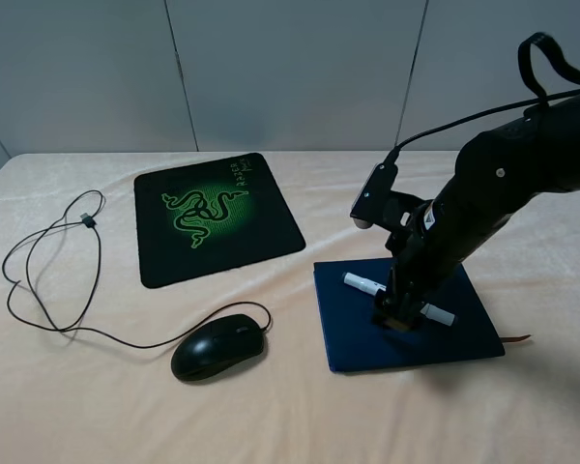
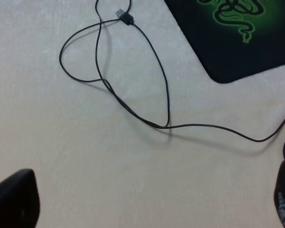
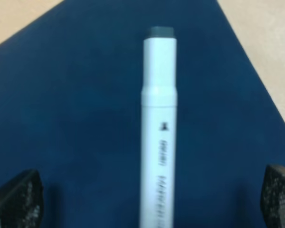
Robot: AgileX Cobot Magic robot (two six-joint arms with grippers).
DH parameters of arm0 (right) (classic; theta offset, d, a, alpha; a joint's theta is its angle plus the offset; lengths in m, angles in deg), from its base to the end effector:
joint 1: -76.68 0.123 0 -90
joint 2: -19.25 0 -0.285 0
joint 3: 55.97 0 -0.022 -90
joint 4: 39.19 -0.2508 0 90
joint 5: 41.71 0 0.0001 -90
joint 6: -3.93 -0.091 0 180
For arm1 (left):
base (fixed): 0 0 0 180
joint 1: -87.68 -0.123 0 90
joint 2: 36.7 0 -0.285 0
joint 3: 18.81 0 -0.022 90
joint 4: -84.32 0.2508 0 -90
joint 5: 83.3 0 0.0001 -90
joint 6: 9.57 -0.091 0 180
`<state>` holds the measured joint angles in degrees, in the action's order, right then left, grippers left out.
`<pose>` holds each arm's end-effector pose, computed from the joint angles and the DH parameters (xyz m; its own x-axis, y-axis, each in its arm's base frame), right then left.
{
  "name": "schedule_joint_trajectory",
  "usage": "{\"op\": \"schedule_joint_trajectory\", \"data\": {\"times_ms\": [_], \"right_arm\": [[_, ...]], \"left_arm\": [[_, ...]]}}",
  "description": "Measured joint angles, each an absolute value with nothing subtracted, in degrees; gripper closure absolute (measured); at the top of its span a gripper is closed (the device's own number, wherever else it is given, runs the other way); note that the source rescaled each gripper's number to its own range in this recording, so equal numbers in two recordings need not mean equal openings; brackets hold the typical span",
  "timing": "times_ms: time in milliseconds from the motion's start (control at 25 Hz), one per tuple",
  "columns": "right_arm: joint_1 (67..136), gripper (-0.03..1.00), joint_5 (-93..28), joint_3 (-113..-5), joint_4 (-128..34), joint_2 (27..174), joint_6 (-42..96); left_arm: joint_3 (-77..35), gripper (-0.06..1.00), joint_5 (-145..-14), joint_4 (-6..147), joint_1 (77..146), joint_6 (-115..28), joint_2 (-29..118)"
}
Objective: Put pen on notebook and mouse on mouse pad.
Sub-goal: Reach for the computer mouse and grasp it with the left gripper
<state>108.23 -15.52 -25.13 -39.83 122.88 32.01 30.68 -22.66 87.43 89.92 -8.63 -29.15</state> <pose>0.2483 0.1530 0.1541 -0.4709 -0.8311 -0.2959 -0.8367 0.5271 -0.1488 -0.0034 0.0044 0.2731 -0.4636 0.0284 -0.8856 0.0019 0.9995 0.0310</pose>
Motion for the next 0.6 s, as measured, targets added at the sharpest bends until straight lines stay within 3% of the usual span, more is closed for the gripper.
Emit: {"op": "schedule_joint_trajectory", "data": {"times_ms": [600], "right_arm": [[108.23,-0.03,3.1,-27.08,-38.64,99.16,31.95]], "left_arm": [[30.68,-0.06,-22.66,87.43,89.92,-8.63,-29.15]]}}
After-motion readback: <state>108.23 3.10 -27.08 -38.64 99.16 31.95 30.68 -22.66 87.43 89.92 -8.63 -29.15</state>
